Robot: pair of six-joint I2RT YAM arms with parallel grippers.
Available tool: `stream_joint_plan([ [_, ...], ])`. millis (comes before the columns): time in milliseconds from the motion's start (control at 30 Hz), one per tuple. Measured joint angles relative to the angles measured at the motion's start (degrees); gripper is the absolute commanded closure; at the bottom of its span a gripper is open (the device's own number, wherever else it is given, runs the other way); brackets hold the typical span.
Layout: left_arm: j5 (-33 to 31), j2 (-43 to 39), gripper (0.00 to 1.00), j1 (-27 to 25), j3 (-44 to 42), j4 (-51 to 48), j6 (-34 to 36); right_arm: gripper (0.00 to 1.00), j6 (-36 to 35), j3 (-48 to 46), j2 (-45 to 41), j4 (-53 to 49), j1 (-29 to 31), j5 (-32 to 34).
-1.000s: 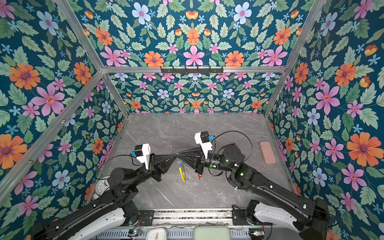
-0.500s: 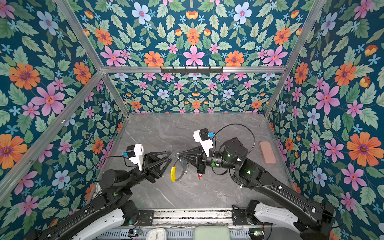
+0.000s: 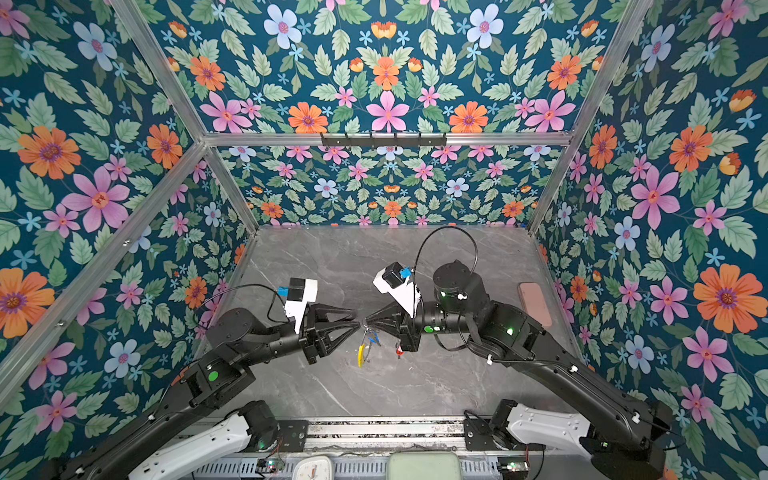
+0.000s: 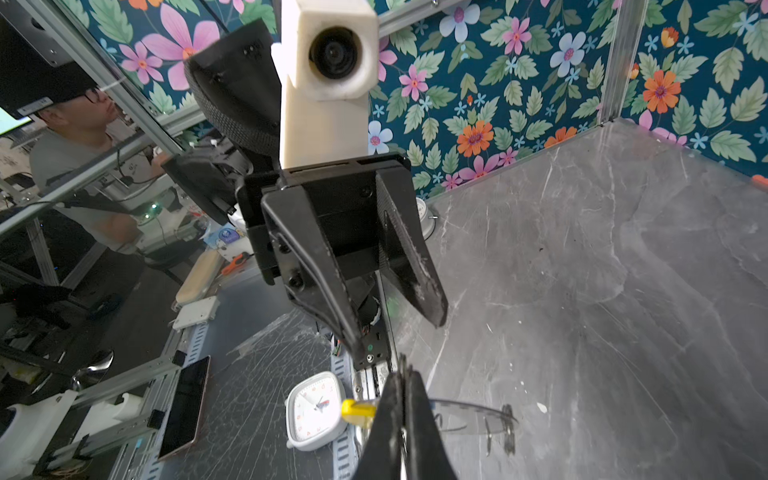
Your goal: Remove the keys from the keyring
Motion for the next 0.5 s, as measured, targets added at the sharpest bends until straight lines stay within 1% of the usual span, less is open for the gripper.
stream_joint_plan([
  [233, 2.49, 1.57, 0.72, 0.0, 1.33, -3.1, 0.46, 1.0, -3.61, 3.04, 1.62, -6.1, 0.0, -0.46],
  [500, 4.0, 2.34, 0.74, 0.0, 1.51, -3.41, 0.46, 1.0, -6.12, 4.68, 2.4, -9.9, -0.02, -0.59],
])
